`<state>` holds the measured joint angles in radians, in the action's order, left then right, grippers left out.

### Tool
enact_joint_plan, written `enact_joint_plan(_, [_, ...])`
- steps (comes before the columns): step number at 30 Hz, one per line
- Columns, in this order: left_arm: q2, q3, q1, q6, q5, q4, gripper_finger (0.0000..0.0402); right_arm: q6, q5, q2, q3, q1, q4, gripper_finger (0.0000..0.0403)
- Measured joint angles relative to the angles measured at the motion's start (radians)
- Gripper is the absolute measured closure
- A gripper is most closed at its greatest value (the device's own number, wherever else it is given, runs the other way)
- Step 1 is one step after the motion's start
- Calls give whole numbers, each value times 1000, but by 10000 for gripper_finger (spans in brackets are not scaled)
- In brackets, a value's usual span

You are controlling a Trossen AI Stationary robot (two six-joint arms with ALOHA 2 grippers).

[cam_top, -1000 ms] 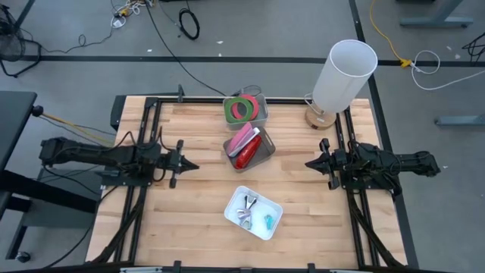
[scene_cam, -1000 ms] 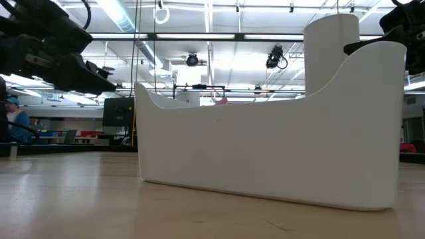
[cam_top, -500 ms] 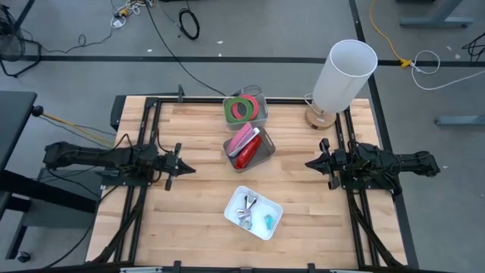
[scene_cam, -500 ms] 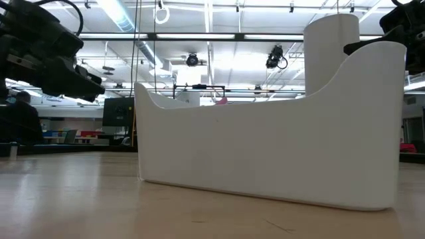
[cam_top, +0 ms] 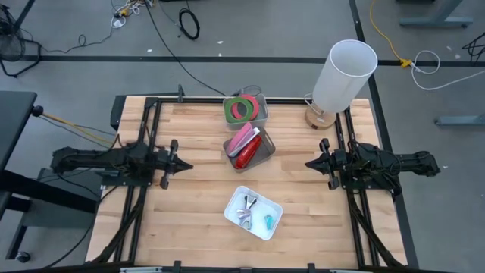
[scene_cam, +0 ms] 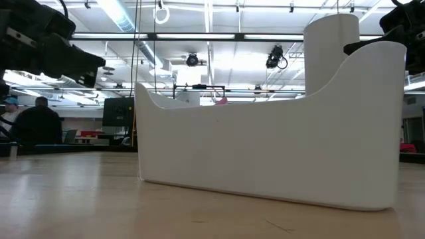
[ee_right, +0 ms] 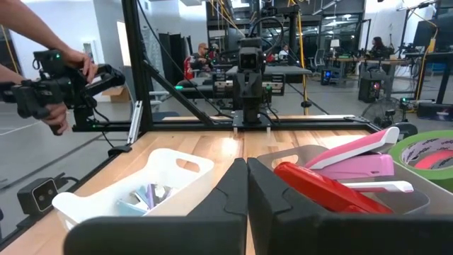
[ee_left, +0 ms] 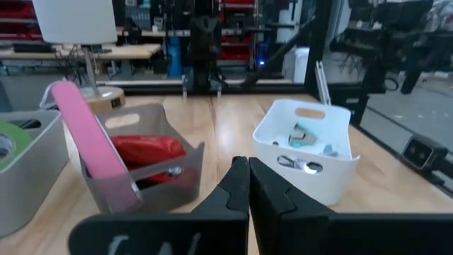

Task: Pick and place Stapler, Stapler remover, tape
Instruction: Return to Home Position

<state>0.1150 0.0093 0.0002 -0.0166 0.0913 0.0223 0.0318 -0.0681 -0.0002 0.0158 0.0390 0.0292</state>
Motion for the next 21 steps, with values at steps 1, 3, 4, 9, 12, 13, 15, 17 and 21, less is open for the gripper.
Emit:
enact_joint_plan(1, [-8,0,0,0,0,-1,401,0,0,0,0,0,0,401])
enact_joint_plan(3, [-20,0,0,-1,1,-2,401,0,0,0,0,0,0,401])
enact_joint_plan(4, [-24,0,0,-2,2,-2,401,0,0,0,0,0,0,401])
enact_joint_plan(9, [-67,-1,0,-25,2,-3,400,0,0,0,0,0,0,401])
enact_joint_plan(12, [-104,-1,0,-25,2,-3,400,0,0,0,0,0,0,401])
enact_joint_plan(13, [-116,-1,0,-26,2,-3,400,0,0,0,0,0,0,401])
enact_joint_plan(15, [-115,-1,0,-26,2,-4,400,0,0,0,0,0,0,401])
enact_joint_plan(17, [-115,-1,0,-26,1,-3,400,0,0,0,0,0,0,401])
enact_joint_plan(21, [-115,-1,0,-26,0,-4,400,0,0,0,0,0,0,401])
